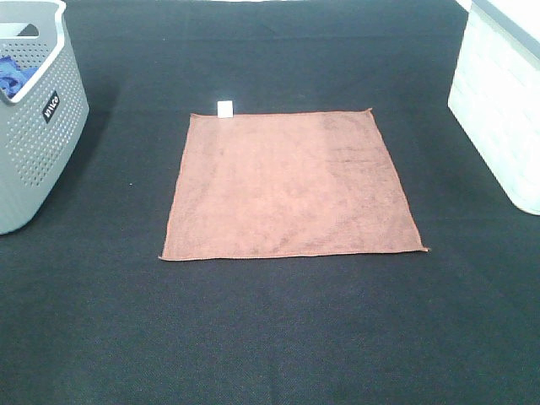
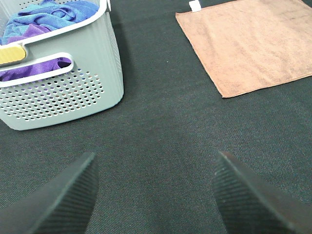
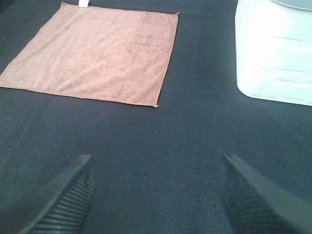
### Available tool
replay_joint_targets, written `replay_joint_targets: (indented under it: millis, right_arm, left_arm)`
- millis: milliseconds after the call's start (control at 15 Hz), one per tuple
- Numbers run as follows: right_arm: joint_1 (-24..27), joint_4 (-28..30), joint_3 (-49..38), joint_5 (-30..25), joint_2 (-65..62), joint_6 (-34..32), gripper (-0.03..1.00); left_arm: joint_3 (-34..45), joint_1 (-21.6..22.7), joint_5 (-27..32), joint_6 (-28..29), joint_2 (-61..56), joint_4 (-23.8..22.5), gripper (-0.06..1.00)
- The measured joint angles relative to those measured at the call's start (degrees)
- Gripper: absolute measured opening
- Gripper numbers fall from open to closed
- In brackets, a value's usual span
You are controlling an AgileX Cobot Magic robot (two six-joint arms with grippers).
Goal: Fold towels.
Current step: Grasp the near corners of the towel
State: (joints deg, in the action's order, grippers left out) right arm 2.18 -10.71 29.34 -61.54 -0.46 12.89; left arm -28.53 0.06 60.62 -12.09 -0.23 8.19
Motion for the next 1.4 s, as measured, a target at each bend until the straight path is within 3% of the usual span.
replay_joint_targets:
  millis: [1400]
  right_arm:
    - [0.00,0.00,0.00,0.00,0.00,0.00,0.69]
  left_arm:
    - [0.00,0.00,0.00,0.00,0.00,0.00,0.64]
